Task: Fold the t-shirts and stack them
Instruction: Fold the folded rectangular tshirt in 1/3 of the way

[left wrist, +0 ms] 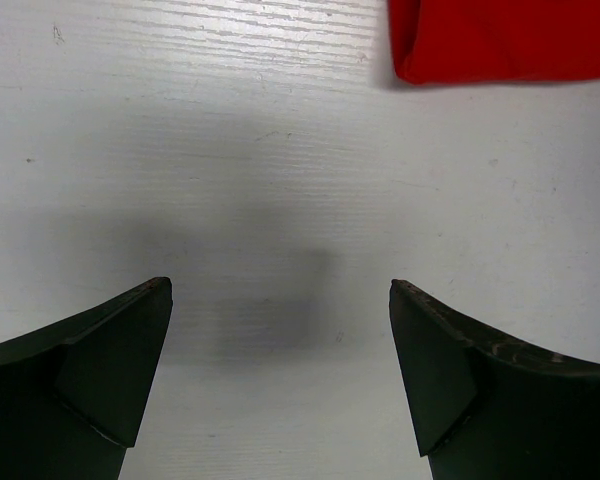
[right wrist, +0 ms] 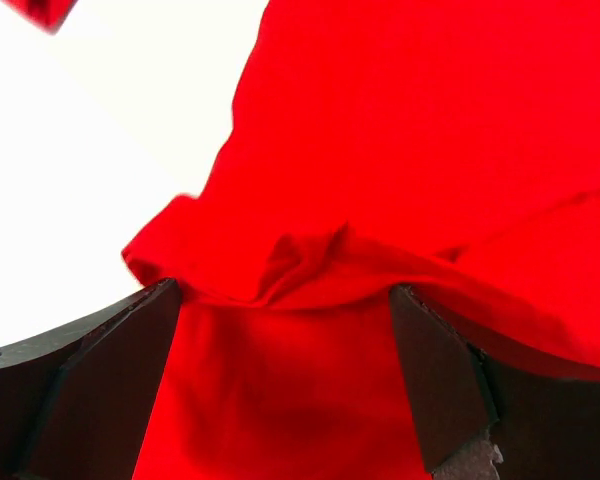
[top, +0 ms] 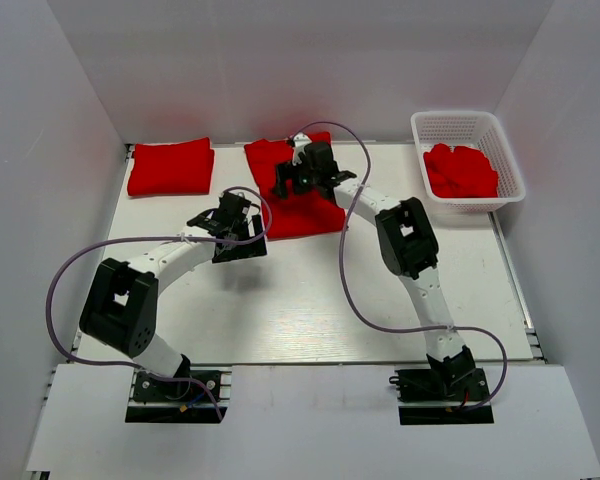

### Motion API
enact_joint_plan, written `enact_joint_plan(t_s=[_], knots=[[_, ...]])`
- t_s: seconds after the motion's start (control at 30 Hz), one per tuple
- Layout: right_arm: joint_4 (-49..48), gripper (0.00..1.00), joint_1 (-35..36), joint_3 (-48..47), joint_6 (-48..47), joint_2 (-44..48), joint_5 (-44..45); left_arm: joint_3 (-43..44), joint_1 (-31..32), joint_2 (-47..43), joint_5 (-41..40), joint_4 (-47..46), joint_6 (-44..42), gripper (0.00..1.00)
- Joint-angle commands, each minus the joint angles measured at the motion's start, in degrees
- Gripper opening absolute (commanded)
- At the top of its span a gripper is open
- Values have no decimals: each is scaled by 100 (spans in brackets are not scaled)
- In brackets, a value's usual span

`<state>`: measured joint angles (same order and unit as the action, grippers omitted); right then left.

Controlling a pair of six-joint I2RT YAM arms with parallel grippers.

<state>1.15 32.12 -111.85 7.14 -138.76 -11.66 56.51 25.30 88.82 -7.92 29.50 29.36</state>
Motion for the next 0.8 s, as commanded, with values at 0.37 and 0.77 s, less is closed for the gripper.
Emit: enact_joint_plan(t_s=[0.37,0.77], knots=[[-1732,90,-180,-1235,-353,-136,1016,176,-60,-268,-192,30,-98,100],[198,90,-408,2078,376,2581,1992,1360,-60,767,-139,-366,-159,100]])
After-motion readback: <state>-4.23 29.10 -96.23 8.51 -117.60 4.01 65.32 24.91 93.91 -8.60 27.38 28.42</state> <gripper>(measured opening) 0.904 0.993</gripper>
